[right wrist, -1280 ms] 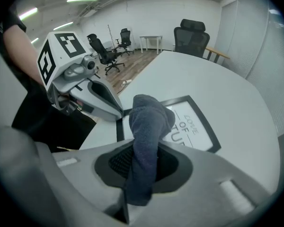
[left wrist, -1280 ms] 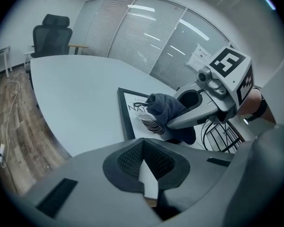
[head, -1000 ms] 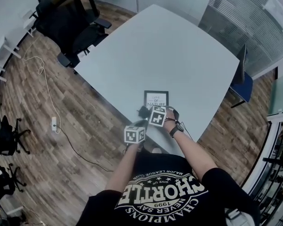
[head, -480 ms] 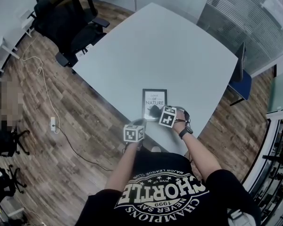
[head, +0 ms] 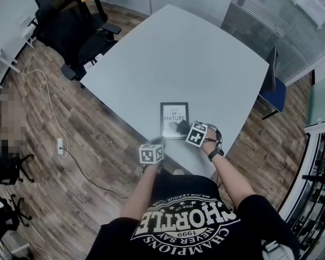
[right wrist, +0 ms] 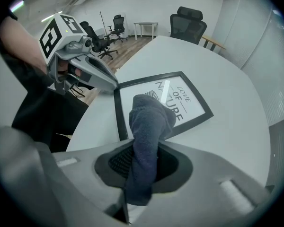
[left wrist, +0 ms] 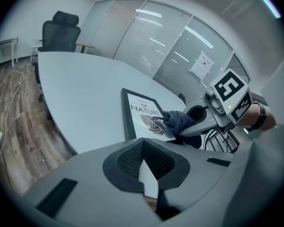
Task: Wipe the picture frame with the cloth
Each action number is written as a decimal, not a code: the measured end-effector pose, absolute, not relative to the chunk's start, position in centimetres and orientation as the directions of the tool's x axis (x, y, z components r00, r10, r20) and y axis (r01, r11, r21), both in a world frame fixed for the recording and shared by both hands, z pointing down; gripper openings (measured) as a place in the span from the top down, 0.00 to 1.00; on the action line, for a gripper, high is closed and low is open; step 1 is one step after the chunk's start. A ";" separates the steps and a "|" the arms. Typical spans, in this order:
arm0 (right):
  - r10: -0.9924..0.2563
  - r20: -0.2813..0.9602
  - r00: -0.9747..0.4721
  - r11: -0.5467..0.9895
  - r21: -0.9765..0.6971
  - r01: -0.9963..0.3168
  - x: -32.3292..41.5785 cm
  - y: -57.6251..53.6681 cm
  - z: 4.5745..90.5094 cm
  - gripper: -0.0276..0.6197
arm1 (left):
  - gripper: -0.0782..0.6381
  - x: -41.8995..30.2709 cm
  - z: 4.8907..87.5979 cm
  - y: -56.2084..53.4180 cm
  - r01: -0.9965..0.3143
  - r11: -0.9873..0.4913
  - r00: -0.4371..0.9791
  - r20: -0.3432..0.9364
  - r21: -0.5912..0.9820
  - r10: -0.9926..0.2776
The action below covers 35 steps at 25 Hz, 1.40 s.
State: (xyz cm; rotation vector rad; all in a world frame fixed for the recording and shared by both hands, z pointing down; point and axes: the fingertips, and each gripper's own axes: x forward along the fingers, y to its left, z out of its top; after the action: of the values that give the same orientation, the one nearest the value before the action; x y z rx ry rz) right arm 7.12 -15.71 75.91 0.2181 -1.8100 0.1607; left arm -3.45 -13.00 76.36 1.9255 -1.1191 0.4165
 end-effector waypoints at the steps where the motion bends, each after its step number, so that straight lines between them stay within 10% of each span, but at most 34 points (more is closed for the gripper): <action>1: -0.051 0.970 -0.237 0.973 -0.006 -0.232 6.8 -15.6 75.7 0.84 | 0.88 -3.4 76.3 -12.9 -0.825 -0.230 0.548 0.634 0.515 -0.546; 14: 0.067 0.929 -0.364 0.998 -0.058 0.037 -5.6 -12.7 75.6 0.84 | 0.88 -10.5 74.6 -12.0 -0.815 0.003 0.427 0.603 0.580 -0.674; 35: -0.119 0.924 -0.362 0.946 -0.005 -0.325 7.1 -13.2 75.5 0.84 | 0.88 -5.0 73.5 -11.7 -0.818 -0.126 0.503 0.591 0.561 -0.631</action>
State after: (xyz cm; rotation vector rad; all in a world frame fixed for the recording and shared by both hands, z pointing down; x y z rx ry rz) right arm 7.10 -13.16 75.51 0.3210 -1.9425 0.2223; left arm -4.97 -11.72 73.46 1.8397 -1.2073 0.2594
